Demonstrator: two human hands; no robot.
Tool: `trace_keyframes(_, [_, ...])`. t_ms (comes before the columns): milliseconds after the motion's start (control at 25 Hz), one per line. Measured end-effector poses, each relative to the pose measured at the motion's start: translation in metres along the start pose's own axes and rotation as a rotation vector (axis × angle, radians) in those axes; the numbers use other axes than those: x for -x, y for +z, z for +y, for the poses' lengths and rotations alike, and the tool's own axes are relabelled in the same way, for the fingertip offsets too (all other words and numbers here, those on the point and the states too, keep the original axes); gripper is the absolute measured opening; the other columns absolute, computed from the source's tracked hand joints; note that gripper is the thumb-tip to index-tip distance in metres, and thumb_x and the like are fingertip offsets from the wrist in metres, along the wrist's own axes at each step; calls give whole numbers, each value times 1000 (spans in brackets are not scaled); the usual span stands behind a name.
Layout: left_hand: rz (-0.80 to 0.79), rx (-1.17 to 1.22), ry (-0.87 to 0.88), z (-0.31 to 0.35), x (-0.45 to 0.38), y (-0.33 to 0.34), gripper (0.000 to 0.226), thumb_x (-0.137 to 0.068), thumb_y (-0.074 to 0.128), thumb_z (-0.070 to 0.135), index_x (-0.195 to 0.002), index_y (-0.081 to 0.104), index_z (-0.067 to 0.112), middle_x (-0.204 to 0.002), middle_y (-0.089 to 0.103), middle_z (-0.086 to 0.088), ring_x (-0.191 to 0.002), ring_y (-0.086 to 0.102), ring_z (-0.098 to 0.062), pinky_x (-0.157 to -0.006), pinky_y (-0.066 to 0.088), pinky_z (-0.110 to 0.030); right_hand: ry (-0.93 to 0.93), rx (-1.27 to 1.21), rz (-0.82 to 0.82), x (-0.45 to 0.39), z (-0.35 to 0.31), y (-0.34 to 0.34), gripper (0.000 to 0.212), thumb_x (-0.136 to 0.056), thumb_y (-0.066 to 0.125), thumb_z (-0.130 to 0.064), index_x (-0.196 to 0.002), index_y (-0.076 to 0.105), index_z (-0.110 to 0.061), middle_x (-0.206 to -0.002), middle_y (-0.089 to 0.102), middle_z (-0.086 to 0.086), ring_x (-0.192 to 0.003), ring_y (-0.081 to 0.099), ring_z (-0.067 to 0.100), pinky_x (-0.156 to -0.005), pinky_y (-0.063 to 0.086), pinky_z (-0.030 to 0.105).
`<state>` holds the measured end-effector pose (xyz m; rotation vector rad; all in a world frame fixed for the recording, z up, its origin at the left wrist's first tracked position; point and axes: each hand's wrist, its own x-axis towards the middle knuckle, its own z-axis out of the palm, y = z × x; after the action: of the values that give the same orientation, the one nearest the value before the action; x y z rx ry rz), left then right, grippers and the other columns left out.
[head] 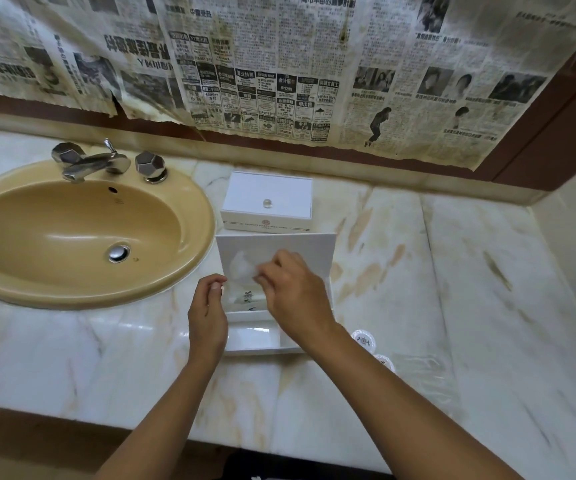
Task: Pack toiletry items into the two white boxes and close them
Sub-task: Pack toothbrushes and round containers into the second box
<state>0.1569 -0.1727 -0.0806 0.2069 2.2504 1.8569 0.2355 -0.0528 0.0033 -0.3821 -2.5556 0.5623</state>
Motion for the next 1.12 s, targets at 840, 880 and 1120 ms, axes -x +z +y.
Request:
trace_keyframes(840, [-32, -56, 44, 7, 4, 1, 26, -100, 43, 10, -113, 60, 25, -112, 62, 13, -104, 55, 5, -81, 37, -1, 183, 106, -465, -3, -6, 15, 32, -98, 43, -31, -109, 67, -13, -104, 64, 7, -95, 57, 25, -82, 47, 34])
trace_keyframes(880, [-32, -51, 44, 7, 3, 1, 26, -100, 43, 10, -113, 60, 25, -112, 62, 13, -103, 55, 6, -81, 37, -1, 202, 91, -440, -2, -3, 8, 30, -97, 44, -29, -111, 66, -14, -106, 64, 6, -98, 57, 25, -83, 47, 35])
trace_keyframes(1120, [-24, -52, 28, 8, 5, 2, 24, -101, 42, 12, -112, 60, 23, -110, 61, 13, -102, 55, 2, -80, 37, 1, 407, 43, -322, 20, 32, -35, 28, -93, 49, -21, -116, 64, -18, -109, 62, 2, -103, 56, 20, -87, 48, 34])
